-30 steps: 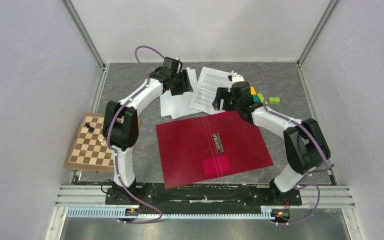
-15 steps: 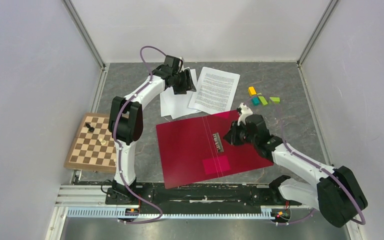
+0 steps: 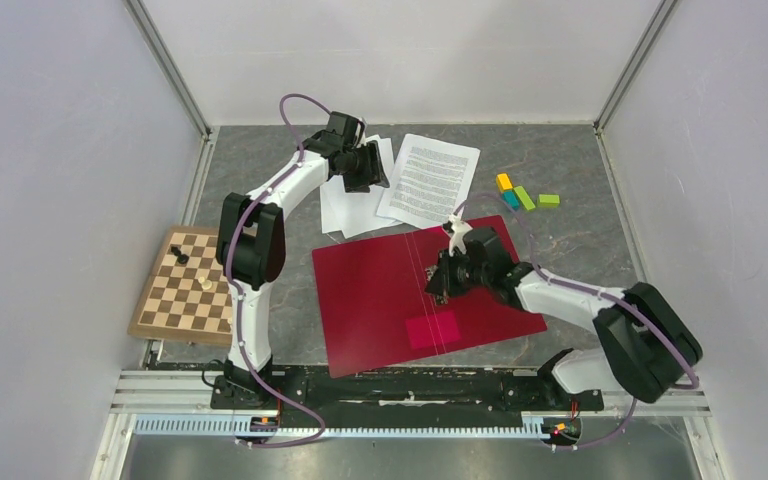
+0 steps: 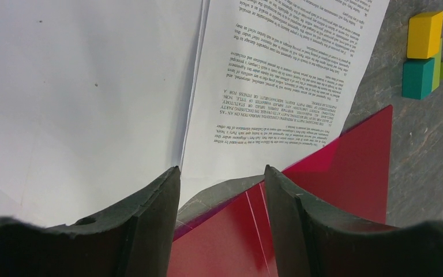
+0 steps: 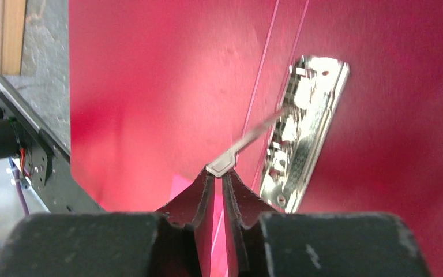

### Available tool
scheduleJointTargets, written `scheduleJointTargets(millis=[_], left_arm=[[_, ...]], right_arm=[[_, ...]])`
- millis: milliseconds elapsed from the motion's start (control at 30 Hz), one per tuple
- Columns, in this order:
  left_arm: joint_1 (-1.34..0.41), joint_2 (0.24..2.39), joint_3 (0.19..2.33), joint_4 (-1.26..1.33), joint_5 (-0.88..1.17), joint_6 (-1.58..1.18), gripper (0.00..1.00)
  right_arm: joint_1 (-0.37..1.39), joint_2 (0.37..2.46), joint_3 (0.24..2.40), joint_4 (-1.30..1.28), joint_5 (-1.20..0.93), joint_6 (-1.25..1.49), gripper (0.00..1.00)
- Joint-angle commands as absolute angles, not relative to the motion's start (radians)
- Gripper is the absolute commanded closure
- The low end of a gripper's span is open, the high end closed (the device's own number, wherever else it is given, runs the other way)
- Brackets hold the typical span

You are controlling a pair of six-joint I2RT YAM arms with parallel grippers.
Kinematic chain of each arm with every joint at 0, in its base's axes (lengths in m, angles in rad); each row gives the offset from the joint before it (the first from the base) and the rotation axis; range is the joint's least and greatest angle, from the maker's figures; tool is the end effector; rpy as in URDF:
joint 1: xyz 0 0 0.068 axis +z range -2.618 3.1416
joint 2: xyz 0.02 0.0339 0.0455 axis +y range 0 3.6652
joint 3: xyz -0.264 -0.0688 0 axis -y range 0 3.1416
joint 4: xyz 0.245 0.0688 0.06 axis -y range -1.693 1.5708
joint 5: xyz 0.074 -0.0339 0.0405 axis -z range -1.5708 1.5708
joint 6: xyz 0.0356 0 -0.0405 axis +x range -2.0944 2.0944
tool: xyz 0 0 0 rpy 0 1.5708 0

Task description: Put the files into the folder

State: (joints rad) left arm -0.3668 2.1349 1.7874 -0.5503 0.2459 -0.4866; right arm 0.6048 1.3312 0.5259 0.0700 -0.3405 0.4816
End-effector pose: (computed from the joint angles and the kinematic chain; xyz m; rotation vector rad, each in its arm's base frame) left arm 0.4446 -0.1801 0.2247 -0.0426 2.5521 -0.6560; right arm 0.1990 0.1520 0.1627 -0.3357 2.4211 0.9178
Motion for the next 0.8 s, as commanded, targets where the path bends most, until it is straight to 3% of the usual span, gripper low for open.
scheduleJointTargets(millis=[0, 300, 567, 767], left_arm=[[-0.36, 2.067, 1.803, -0.571, 0.258, -0.435, 0.38], [-0.358, 2.047, 1.786, -0.58, 0.269, -0.423, 0.38], [-0.359, 2.053, 1.789, -0.566, 0.294, -0.433, 0.38], [-0.358, 2.094, 1.795, -0.525, 0.31, -0.434, 0.36]], right_arm=[[0.586, 1.42, 0.663, 0.138, -0.338, 0.445, 0.88], [0.55, 1.65, 0.805, 0.139, -0.324, 0.405, 0.9], [0.548, 1.709, 0.84, 0.156, -0.322, 0.405, 0.9], [0.548, 1.634, 0.925, 0.103, -0.303, 0.405, 0.78]])
